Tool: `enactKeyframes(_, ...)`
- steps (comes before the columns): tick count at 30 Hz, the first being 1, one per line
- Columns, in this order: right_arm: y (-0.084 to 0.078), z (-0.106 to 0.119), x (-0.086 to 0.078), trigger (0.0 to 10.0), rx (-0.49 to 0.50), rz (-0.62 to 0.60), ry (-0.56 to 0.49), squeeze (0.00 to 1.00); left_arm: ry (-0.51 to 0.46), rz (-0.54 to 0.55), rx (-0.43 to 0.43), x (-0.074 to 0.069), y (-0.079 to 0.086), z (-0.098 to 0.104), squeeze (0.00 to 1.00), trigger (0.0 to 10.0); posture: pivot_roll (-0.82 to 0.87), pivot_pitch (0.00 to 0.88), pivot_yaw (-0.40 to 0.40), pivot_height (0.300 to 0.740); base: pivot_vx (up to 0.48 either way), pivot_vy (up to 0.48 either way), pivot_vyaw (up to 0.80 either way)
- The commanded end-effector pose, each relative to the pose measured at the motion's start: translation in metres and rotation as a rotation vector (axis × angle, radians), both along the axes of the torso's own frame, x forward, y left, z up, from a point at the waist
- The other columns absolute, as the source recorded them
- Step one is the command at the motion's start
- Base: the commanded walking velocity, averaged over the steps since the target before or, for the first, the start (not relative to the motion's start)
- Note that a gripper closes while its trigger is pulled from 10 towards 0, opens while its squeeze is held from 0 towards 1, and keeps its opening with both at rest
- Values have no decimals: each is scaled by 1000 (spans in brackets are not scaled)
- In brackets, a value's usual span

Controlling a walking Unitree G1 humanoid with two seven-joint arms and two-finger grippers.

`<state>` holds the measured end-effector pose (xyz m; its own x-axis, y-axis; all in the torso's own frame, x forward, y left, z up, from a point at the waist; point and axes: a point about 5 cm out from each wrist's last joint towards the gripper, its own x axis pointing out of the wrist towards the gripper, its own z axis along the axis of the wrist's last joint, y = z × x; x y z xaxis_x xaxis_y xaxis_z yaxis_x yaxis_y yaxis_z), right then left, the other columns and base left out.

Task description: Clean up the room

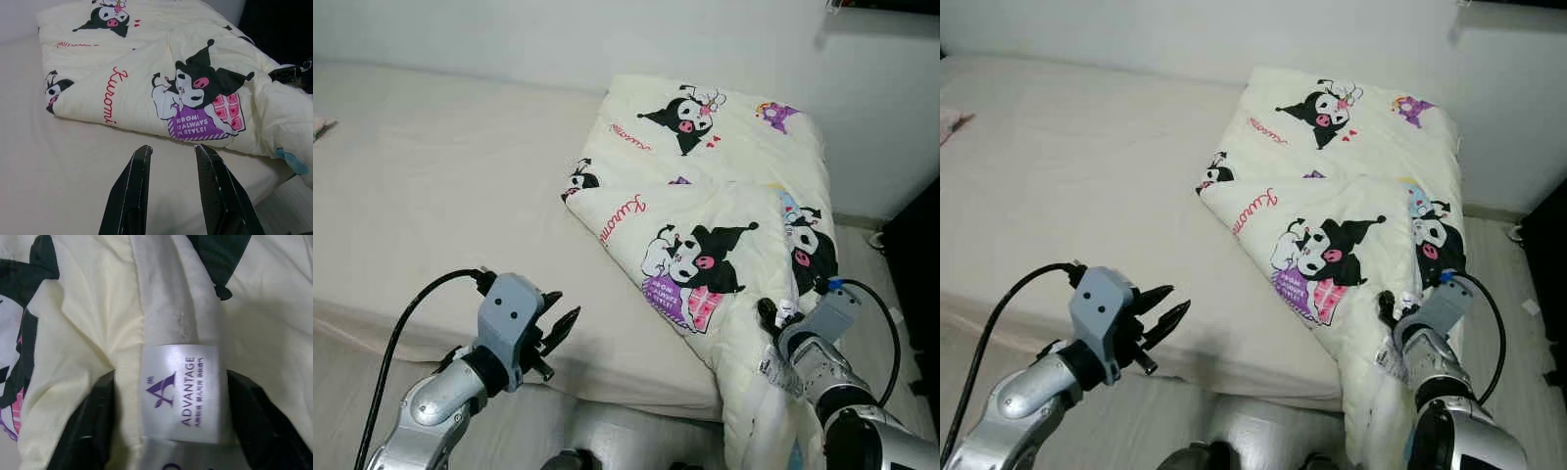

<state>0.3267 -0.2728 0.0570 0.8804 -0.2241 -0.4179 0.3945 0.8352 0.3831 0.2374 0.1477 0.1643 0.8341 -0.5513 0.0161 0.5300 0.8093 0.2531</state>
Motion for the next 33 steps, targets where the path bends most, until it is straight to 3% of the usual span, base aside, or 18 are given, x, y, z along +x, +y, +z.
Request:
enactKeyframes(1,-1,-9,-7,0,-2,4,41,0,16,19,42,-2,7,-3,0,10000,236,299,36,740,0,0,0)
enactKeyframes(18,-7,-12,-12,0,-16,-3,53,0,13,36,59,0,12,-3,0,10000,235,298,39,740,0,0,0)
enactKeyframes(21,0,-9,-7,0,-50,73,38,0,5,78,29,5,18,0,0,10000,220,291,35,740,0,0,0)
enactKeyframes(22,16,-5,1,0,-102,209,14,0,-8,110,-1,10,25,4,0,10000,210,284,31,740,0,0,0)
enactKeyframes(25,27,-3,5,0,-129,298,0,0,-17,120,-1,11,28,4,0,10000,204,279,27,740,0,0,0)
enactKeyframes(26,41,-2,9,0,-165,409,-16,0,-28,141,6,13,33,5,0,10000,198,275,22,740,0,0,0)
enactKeyframes(27,41,-2,9,0,-165,409,-16,0,-28,141,6,13,33,5,0,10000,198,275,22,740,0,0,0)
enactKeyframes(29,68,1,14,0,-192,588,-63,0,-60,233,0,19,46,8,0,10000,188,268,19,740,0,0,0)
enactKeyframes(30,68,1,14,0,-192,588,-63,0,-60,233,0,19,46,8,0,10000,188,268,19,740,0,0,0)
enactKeyframes(32,92,-1,14,0,-202,743,-101,0,-90,351,-38,25,60,12,0,10000,181,261,12,740,0,0,0)
enactKeyframes(33,92,-1,14,0,-202,743,-101,0,-90,351,-38,25,60,12,0,10000,181,261,12,740,0,0,0)
